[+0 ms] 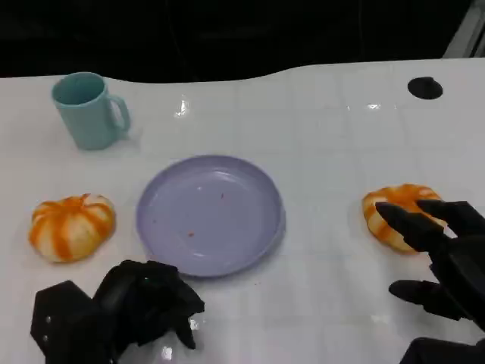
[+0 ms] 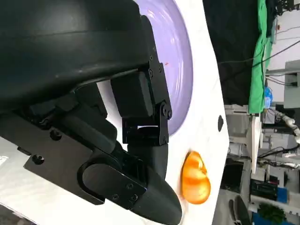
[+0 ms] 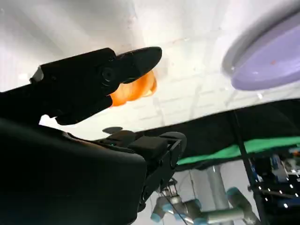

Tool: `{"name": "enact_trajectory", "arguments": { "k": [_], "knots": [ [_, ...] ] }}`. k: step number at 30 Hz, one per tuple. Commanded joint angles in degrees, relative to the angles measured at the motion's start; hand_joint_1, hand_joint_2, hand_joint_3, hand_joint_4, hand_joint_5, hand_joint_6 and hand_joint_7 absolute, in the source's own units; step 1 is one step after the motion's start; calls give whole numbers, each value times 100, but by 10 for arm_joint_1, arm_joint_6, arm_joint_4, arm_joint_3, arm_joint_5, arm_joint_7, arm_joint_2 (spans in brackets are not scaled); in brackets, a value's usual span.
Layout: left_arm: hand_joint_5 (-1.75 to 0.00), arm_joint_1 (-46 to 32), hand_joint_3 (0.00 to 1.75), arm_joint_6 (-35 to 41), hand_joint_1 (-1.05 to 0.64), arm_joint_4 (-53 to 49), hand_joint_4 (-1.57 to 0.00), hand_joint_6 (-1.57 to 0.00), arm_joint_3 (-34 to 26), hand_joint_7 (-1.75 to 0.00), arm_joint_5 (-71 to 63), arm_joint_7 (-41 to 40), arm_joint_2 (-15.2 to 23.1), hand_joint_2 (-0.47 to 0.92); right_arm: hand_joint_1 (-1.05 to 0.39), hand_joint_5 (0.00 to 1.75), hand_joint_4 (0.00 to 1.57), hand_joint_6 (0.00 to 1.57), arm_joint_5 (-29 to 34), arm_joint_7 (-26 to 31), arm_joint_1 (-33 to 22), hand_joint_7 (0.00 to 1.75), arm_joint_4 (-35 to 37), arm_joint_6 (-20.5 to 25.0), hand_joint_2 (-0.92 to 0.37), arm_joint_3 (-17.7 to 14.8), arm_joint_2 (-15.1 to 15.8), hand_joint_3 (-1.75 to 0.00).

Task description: Grasp the bread from the table and place it into the plate.

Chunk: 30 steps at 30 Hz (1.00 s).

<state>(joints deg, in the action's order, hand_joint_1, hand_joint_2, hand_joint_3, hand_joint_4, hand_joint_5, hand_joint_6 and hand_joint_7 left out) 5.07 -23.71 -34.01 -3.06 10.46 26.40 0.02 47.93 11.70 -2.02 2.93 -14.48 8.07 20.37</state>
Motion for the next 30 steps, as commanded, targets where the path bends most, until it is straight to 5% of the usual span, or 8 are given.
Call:
{"name": "enact_trajectory", "arguments": {
  "k": [1, 21, 30],
  "knots": [
    [-98, -10, 0, 10, -105, 13, -148, -156, -6, -50, 10, 1, 6, 81, -51, 38, 0, 24, 18, -1, 19, 0, 1, 25, -88, 7, 23, 0],
    [-99, -16, 0, 5, -105, 17, -148, -157, -6, -51, 9, 2, 5, 81, -50, 43, 0, 28, 34, 42, 155, 1, 191, 77, -84, 83, 23, 0],
    [-99, -24, 0, 11, -105, 30, -148, -157, -5, -51, 5, -4, 6, 82, -43, 41, 1, 25, 30, 73, 224, 0, 315, 104, -83, 128, -5, 0]
  ]
}}
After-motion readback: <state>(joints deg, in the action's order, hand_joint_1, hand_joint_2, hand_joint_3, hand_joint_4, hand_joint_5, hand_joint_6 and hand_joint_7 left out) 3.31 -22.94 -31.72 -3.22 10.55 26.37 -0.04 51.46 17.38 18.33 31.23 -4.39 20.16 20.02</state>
